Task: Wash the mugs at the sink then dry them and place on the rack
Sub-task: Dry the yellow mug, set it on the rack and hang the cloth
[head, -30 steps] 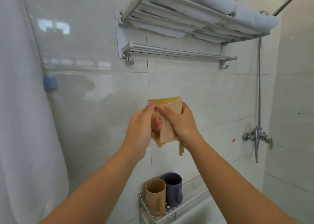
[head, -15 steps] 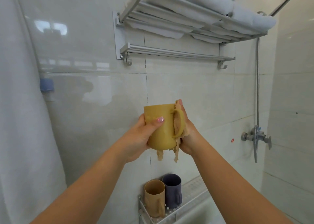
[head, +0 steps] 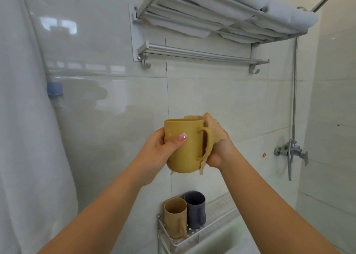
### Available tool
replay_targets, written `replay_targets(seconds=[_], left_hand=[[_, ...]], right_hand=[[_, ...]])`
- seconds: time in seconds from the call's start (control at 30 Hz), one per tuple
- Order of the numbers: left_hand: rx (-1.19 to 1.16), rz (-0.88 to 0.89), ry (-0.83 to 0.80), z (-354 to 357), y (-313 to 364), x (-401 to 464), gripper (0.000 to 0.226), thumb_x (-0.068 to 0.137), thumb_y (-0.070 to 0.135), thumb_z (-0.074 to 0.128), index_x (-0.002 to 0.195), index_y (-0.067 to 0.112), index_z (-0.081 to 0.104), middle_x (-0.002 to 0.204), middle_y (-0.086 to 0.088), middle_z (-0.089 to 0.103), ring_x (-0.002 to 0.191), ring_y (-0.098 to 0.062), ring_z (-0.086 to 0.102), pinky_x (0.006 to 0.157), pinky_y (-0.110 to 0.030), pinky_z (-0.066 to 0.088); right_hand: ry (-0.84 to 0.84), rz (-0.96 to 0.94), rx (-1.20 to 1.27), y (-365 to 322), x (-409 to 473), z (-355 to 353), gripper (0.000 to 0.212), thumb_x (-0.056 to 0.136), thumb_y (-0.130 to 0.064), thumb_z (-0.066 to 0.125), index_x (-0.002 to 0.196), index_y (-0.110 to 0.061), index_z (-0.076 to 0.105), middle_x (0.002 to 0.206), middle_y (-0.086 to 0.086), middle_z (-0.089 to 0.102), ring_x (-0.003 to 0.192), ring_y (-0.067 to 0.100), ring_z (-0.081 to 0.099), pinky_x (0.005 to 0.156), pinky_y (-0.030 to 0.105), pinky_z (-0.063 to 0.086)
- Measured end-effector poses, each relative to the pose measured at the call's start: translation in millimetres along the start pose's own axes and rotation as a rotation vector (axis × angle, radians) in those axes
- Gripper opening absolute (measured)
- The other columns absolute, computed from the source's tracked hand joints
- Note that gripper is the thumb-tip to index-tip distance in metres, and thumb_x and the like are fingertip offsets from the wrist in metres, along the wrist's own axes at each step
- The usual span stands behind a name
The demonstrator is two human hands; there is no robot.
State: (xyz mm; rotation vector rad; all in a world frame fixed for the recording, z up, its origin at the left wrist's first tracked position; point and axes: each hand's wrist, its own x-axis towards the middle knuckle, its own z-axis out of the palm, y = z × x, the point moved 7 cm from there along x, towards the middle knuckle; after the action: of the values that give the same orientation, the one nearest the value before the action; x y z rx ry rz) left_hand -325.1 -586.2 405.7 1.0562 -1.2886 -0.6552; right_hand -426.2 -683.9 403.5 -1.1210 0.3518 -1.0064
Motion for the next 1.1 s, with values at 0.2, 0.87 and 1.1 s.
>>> replay_targets(seconds=[0.2,0.87,1.1], left_hand=[[0.046,-0.004,0.339,-30,3,7,0.058,0.073,0.042,0.075,0.118,0.018,0.047,0.110,0.006,0.060,0.093,-0.007,0.061,0.066,-0.023,0.048],[0.022,-0.064,0.308,-8,16,13,0.109,0.036,0.063,0.090,0.127,0.018,0.051,0.116,-0.004,0.067,0.103,-0.023,0.067,0.089,-0.050,0.055],[0.023,-0.037,0.304,-1,23,7,0.104,0.034,0.063,0.077,0.122,0.025,0.036,0.117,0.004,0.059,0.106,-0.016,0.062,0.091,-0.045,0.054]], right_hand=[[-0.038,-0.180,0.115,-12,-9,-3,0.045,0.102,-0.036,0.035,0.077,-0.012,0.065,0.063,0.000,0.066,0.061,0.014,0.064,0.053,0.024,0.051],[0.220,-0.397,-0.473,-40,-17,26,0.031,0.098,-0.021,0.046,0.068,-0.017,0.044,0.061,-0.009,0.045,0.059,0.008,0.045,0.055,0.017,0.039],[0.238,-0.619,-0.661,-55,-29,32,0.022,0.098,-0.030,0.050,0.079,-0.019,0.052,0.073,-0.011,0.053,0.060,-0.005,0.050,0.057,0.008,0.039]])
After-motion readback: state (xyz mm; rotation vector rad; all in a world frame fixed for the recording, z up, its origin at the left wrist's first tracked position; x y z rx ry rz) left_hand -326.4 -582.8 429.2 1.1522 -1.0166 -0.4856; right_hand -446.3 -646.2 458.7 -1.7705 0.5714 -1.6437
